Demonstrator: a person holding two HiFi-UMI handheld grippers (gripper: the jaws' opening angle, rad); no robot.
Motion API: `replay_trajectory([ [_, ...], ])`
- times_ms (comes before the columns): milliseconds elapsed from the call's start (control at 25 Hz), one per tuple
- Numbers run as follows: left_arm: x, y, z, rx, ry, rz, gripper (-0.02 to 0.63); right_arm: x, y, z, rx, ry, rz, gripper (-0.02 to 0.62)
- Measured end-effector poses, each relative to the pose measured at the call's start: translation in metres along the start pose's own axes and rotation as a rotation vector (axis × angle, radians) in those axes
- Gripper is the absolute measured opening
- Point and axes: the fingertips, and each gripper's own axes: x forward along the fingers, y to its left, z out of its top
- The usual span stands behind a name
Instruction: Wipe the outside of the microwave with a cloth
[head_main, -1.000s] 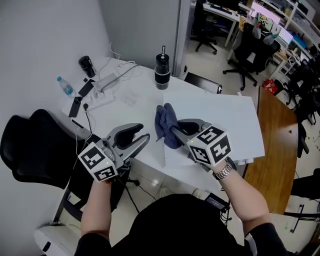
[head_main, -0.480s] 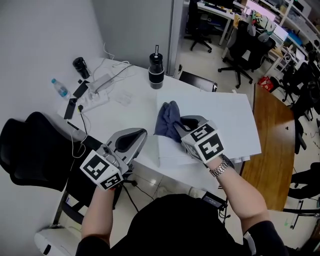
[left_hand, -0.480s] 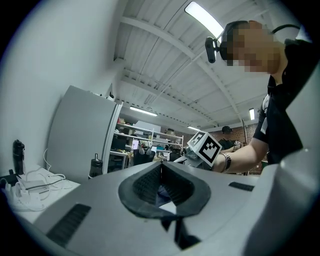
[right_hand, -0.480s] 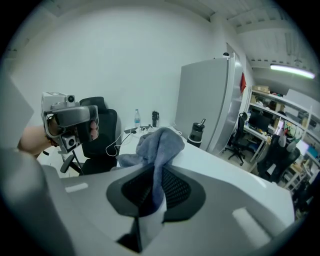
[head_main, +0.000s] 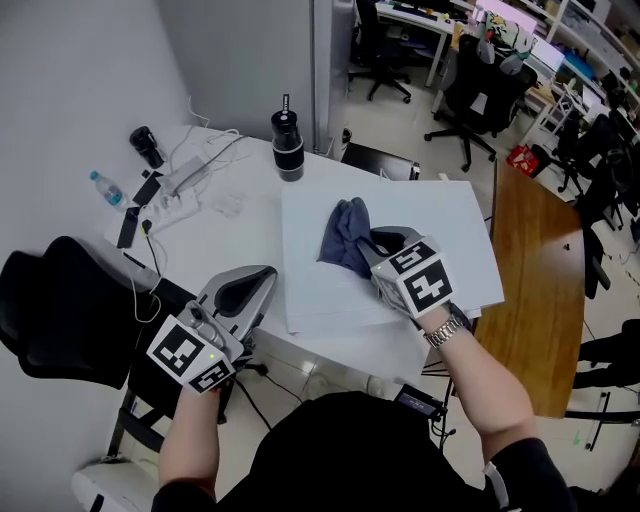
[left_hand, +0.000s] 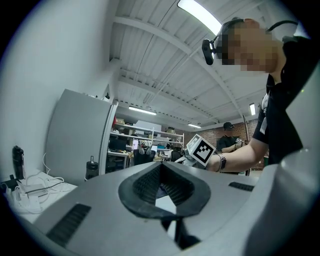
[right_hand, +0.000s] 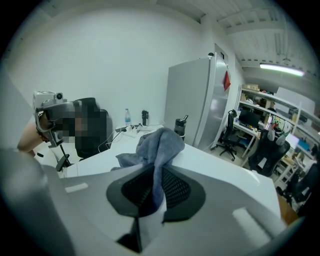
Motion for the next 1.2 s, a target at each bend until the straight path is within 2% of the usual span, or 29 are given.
replay_trajectory([
  [600, 0.071, -0.080, 0.003, 0.027, 0.038, -0.015, 0.005, -0.072, -0.096, -0.060, 0.057, -0.015, -0.062, 0.052],
  [1200, 0.121, -0.147, 0.000, 0.071, 0.089, -0.011, 0.005, -0.130, -0.174, -0.112, 0.103, -0.059, -0.115, 0.052],
])
